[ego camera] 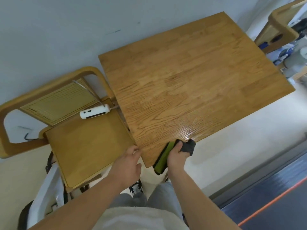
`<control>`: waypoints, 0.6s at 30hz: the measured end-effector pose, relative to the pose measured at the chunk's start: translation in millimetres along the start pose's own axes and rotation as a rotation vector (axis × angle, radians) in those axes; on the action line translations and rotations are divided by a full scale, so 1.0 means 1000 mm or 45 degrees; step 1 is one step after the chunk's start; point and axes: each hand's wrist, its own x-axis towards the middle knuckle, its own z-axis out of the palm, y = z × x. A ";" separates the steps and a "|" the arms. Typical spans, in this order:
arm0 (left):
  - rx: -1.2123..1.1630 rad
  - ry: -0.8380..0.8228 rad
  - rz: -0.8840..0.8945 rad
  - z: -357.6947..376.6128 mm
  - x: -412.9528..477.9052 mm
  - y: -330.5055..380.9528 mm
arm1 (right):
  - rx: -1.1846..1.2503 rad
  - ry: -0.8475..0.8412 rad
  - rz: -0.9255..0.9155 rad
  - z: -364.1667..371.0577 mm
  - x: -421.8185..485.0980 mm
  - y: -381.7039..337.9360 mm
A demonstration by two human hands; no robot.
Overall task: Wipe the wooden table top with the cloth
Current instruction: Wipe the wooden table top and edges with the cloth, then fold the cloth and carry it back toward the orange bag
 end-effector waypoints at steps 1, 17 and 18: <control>0.009 -0.006 0.002 0.002 -0.001 -0.001 | 0.005 0.045 0.005 -0.004 0.012 -0.007; -0.117 0.030 -0.267 -0.004 -0.064 -0.065 | -0.153 -0.170 0.340 0.066 -0.109 0.062; -0.152 0.044 -0.280 -0.007 -0.068 -0.066 | -0.119 -0.294 0.409 0.064 -0.117 0.063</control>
